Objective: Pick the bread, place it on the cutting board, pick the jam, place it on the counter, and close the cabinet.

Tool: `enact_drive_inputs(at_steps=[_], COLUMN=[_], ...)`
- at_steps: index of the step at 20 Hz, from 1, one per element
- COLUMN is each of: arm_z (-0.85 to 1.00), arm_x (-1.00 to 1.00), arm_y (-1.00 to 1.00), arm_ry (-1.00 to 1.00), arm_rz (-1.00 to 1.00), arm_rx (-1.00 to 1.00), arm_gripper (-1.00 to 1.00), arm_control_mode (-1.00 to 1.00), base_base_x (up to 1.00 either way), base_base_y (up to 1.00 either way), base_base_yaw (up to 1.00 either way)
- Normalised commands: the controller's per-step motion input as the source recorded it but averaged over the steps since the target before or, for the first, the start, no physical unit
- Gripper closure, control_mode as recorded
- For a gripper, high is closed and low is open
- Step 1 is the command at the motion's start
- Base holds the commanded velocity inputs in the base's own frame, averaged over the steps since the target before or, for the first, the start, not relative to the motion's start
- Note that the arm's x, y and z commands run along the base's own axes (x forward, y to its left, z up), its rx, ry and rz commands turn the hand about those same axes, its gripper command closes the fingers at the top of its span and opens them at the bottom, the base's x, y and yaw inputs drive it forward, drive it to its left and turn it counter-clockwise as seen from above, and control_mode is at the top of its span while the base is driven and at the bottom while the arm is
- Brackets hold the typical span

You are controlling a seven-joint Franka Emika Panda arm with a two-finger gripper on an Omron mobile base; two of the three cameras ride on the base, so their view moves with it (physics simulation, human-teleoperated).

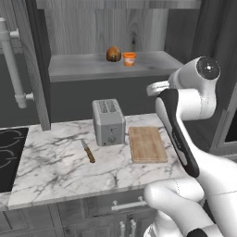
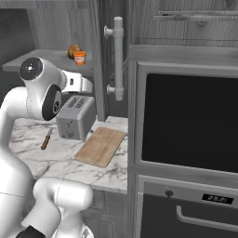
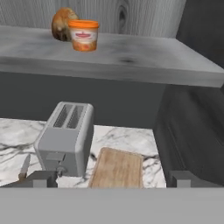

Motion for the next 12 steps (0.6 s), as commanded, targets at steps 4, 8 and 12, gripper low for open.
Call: enact_drive_inputs(at_steps=[4, 8, 12], arm_z=[0.49, 0.48, 0.33], arm_x=[-0.01, 0.0, 0.0], arm_y=[0.13, 0.15, 0.04], arm_ry=[-0.02, 0.0, 0.0], arm_rz=[0.0, 0.0, 0.0], arm_rx=[0.02, 0.0, 0.04], arm_gripper=[-1.0, -1.0, -1.0], arm_control_mode=[-1.0, -1.0, -1.0], base_base_x=[0.0, 0.0, 0.0], base_base_y=[0.0, 0.0, 0.0], base_base_yaw=[0.0, 0.0, 0.0])
